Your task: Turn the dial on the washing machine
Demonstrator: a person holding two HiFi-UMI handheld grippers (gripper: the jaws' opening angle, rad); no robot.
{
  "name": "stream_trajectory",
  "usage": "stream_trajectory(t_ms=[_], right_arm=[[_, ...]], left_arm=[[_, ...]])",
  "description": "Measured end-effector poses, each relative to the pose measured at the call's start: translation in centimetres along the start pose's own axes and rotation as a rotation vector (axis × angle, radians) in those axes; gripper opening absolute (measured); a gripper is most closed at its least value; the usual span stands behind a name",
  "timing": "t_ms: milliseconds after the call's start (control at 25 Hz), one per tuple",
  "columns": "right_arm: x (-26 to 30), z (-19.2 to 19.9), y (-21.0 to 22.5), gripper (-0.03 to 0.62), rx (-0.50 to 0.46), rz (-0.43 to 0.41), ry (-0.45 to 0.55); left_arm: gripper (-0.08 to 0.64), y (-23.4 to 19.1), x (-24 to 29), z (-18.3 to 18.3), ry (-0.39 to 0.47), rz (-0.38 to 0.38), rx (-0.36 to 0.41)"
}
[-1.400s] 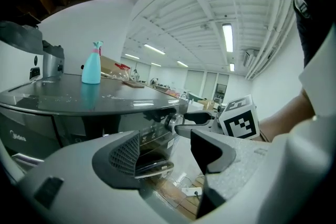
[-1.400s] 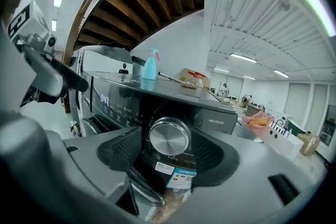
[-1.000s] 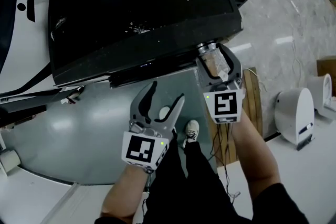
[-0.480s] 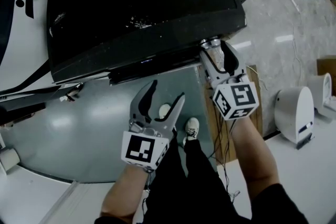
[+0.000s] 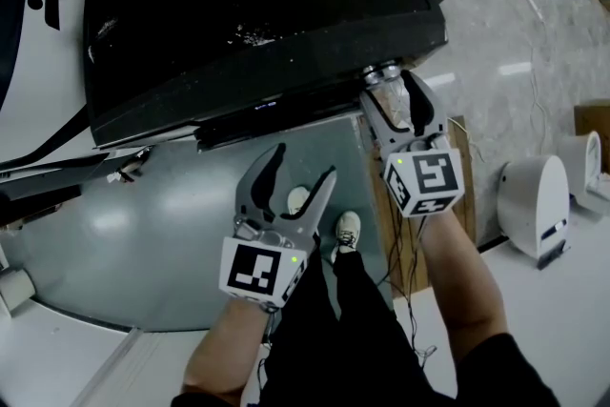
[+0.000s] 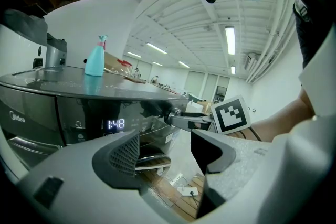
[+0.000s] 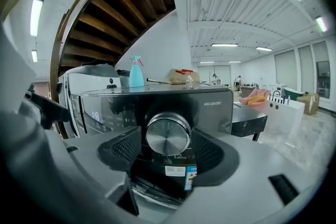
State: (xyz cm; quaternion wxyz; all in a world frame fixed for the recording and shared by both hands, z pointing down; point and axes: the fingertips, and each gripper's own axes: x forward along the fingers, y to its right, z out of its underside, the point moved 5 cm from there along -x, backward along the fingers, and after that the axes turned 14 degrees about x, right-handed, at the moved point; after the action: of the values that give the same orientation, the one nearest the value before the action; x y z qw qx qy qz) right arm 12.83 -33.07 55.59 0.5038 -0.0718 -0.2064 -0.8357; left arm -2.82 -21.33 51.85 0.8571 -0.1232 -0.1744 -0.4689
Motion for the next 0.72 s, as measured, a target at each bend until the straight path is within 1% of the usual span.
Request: stream_trajectory(t_ms=[200,560,720], right_arm=[[-0.2,0.2,-0.4,0.299,-0.105,0.025,-0.046],[-0.1,0.0,-0.8,0.295,-0.381,0.084,-0.062],[0.0,0.0,-1.2,0.293,-0.532,0.097,-0.041]], left_arm=[[0.284,0.1,0.0,0.0,-0.002,0.001,0.003],[0.284,-0.1,-0.3,0.3,0.002,0.004,0.004],[0.284,-0.4,-0.5,0.4,0.004,0.000,0.002]])
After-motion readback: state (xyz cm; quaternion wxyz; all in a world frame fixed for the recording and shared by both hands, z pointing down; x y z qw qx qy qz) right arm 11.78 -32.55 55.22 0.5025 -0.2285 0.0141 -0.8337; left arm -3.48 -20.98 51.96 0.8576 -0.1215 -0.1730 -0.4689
